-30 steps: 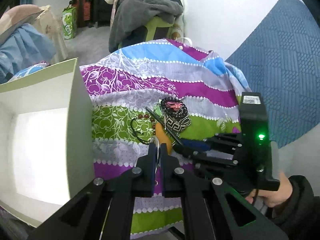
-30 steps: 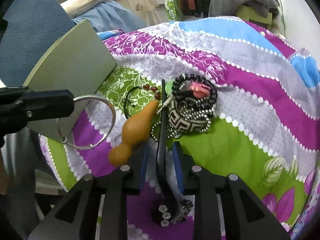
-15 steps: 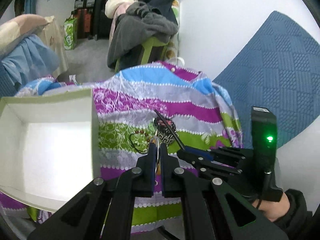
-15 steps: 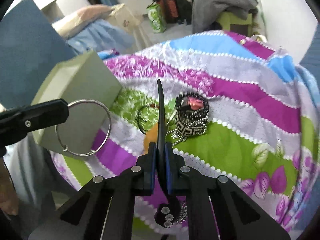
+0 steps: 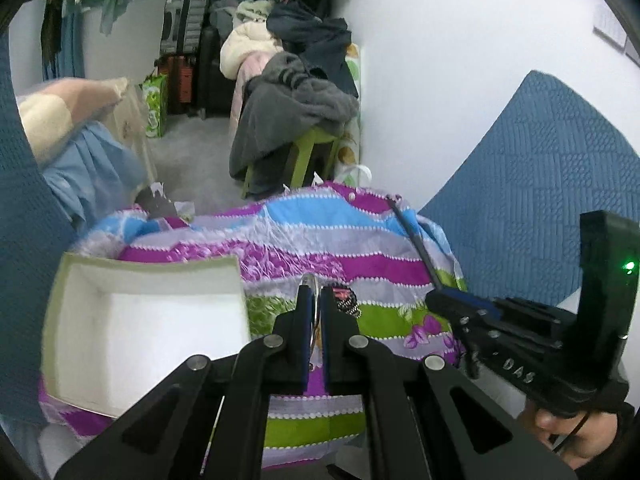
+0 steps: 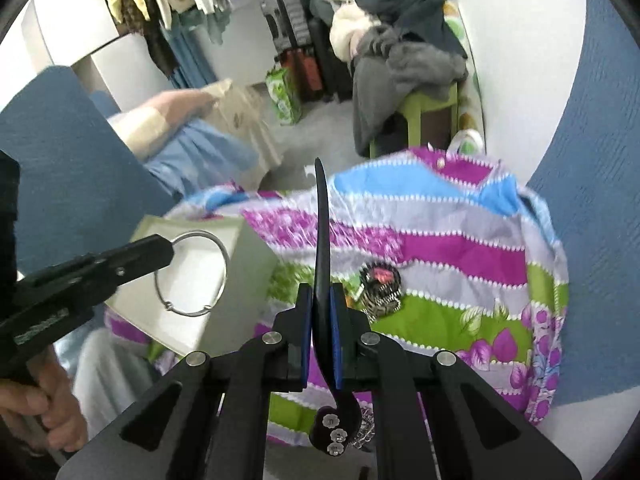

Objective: Organize jewelry
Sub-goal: 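Carry the ring and hairpin into the white box and open both tools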

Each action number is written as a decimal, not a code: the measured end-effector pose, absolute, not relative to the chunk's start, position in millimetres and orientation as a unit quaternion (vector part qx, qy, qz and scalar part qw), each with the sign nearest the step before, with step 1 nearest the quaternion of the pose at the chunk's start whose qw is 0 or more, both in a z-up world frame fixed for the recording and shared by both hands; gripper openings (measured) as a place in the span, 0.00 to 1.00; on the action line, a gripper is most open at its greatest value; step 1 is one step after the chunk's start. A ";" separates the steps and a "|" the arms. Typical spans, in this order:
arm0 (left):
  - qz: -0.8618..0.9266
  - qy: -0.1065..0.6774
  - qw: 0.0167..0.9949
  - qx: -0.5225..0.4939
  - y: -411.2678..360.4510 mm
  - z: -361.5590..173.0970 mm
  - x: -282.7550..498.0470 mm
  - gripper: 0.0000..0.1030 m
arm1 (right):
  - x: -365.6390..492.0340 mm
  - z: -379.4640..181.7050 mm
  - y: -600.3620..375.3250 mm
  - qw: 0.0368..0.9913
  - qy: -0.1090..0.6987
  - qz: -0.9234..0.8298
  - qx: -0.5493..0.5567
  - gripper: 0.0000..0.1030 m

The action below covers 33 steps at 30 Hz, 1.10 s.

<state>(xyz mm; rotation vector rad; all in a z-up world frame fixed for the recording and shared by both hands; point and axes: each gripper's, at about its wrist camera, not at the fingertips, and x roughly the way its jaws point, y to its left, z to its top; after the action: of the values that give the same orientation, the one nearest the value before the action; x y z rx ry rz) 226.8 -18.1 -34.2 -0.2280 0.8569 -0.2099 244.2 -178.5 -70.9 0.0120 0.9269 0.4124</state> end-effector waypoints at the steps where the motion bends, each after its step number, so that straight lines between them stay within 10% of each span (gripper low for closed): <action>1: -0.099 0.410 0.900 -0.108 -14.2 -28.2 224.6 0.01 | 243.0 -63.4 -175.6 0.877 0.438 0.195 0.005 0.06; 15: -0.053 0.362 0.923 -0.118 73.1 37.7 198.2 0.02 | 238.6 10.0 -86.4 0.892 0.375 0.252 -0.001 0.06; 33: -0.006 0.451 0.877 -0.166 150.9 -112.4 201.1 0.02 | 243.1 -129.8 26.6 0.825 0.482 0.290 -0.059 0.06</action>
<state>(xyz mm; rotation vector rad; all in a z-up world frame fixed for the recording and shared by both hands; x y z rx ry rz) 201.1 150.9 -112.4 -0.3453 0.9398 -0.0116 243.1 26.6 -129.8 -0.1248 1.0244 0.6156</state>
